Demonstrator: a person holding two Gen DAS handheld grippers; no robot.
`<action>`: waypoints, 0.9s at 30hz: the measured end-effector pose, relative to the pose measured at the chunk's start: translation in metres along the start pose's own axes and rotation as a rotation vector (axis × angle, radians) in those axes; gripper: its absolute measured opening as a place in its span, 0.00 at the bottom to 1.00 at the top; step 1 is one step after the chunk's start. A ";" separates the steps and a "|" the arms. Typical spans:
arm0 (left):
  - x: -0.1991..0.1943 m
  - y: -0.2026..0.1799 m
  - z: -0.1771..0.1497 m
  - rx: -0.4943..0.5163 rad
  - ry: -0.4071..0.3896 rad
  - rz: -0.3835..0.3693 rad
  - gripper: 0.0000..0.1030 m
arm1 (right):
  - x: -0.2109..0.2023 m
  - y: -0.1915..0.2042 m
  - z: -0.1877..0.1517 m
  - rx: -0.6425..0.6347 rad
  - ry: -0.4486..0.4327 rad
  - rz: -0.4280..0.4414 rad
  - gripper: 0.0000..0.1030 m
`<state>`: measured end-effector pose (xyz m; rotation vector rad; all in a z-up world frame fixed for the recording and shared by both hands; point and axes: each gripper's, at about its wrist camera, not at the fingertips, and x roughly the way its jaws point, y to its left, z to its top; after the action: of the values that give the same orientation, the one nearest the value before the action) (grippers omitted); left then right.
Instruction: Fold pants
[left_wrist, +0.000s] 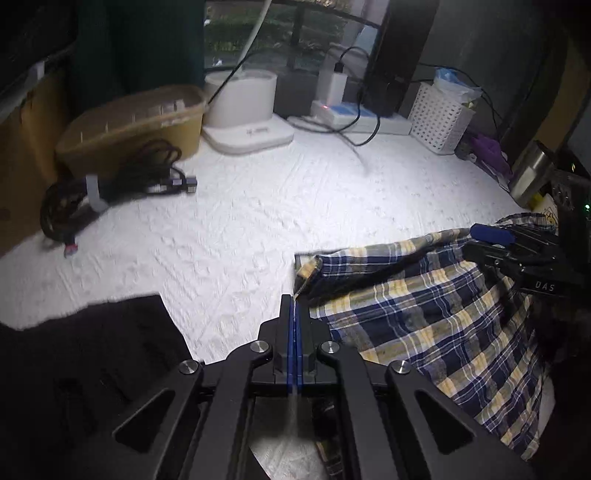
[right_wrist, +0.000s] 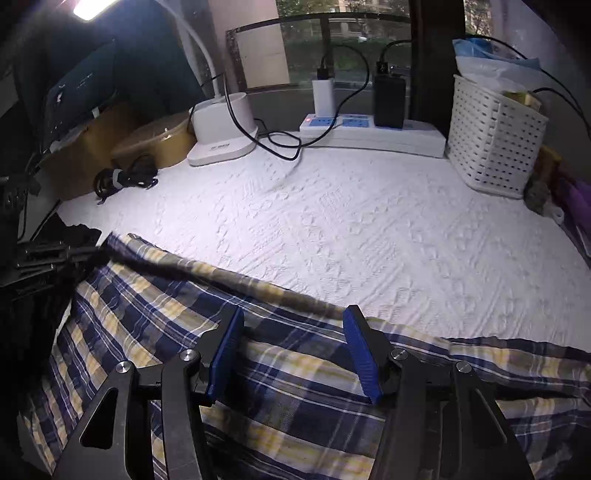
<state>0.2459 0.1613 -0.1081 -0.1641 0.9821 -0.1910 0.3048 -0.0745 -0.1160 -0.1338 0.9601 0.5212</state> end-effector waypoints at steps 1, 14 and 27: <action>-0.002 0.001 0.000 -0.016 0.000 -0.012 0.00 | -0.002 0.000 0.000 -0.002 -0.003 -0.005 0.57; -0.006 0.003 0.019 -0.029 -0.005 -0.062 0.00 | -0.031 -0.040 -0.024 0.092 -0.033 -0.093 0.57; -0.036 0.017 0.011 -0.147 -0.067 -0.011 0.00 | -0.032 -0.052 -0.032 0.144 -0.025 -0.113 0.57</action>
<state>0.2365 0.1871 -0.0769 -0.3085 0.9288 -0.1228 0.2913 -0.1419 -0.1143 -0.0520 0.9568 0.3481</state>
